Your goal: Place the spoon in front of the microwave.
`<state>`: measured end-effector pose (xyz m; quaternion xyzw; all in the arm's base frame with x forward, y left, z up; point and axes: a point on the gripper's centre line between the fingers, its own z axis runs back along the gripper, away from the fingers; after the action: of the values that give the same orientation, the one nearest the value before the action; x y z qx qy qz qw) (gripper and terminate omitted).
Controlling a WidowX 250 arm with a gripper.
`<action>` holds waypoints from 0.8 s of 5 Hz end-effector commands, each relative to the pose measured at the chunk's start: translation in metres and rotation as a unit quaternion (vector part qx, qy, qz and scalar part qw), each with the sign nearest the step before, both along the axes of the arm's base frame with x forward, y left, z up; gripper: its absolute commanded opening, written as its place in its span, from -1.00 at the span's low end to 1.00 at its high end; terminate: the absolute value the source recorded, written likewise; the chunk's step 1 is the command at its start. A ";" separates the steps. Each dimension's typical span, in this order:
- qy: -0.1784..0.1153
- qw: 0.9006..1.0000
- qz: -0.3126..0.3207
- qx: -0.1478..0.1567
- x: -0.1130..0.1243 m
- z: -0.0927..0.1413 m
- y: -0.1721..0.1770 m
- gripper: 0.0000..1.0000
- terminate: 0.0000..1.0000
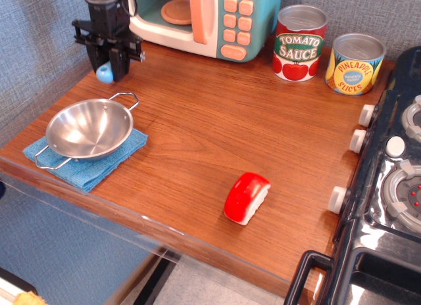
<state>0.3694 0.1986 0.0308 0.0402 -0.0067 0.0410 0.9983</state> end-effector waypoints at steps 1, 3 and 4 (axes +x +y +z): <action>-0.008 1.000 0.009 0.010 0.003 0.006 -0.001 1.00 -1.00; -0.038 0.999 0.002 0.012 0.007 0.031 -0.011 1.00 -1.00; -0.072 0.997 -0.012 -0.005 0.008 0.064 -0.025 1.00 -1.00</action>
<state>0.3717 0.1735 0.0676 0.0167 -0.0462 0.0364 0.9981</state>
